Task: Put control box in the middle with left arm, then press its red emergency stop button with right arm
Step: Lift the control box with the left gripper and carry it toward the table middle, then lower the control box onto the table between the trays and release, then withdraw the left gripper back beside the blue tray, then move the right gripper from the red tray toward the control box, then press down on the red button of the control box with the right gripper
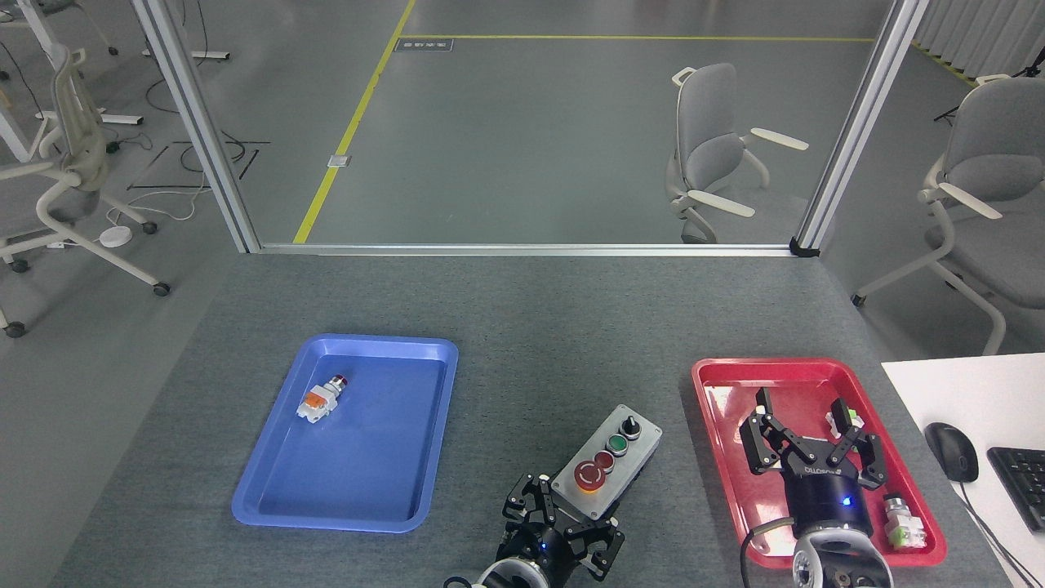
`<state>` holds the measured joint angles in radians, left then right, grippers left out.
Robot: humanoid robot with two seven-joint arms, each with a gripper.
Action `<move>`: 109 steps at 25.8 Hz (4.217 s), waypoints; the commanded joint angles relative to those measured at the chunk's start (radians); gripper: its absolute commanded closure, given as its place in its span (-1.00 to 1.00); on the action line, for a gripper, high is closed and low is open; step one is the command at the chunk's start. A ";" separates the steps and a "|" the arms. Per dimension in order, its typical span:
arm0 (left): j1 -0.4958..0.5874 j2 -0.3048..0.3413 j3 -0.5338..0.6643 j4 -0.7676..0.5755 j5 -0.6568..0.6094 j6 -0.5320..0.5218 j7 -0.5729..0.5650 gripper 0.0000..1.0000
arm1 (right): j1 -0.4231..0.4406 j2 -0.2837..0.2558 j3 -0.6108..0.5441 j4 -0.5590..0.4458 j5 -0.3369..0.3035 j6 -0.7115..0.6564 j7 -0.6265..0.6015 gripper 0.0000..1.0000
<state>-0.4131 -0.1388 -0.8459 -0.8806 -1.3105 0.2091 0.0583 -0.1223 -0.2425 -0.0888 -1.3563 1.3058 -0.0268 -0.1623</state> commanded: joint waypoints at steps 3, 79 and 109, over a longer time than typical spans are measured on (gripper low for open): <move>-0.007 0.001 0.002 0.002 0.002 0.007 -0.051 -0.13 | -0.004 0.000 0.000 0.000 0.001 -0.002 0.000 -0.97; 0.157 0.364 0.936 -0.428 0.204 -0.226 -0.006 -0.96 | -0.195 0.000 0.285 0.220 0.015 -0.665 -0.002 1.00; 0.270 0.243 0.843 -0.428 0.163 -0.208 0.080 -0.98 | -0.224 0.052 0.400 0.401 0.016 -0.653 -0.003 1.00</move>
<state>-0.1427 0.1055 -0.0033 -1.3085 -1.1495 0.0027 0.1386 -0.3467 -0.1921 0.3107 -0.9649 1.3216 -0.6786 -0.1655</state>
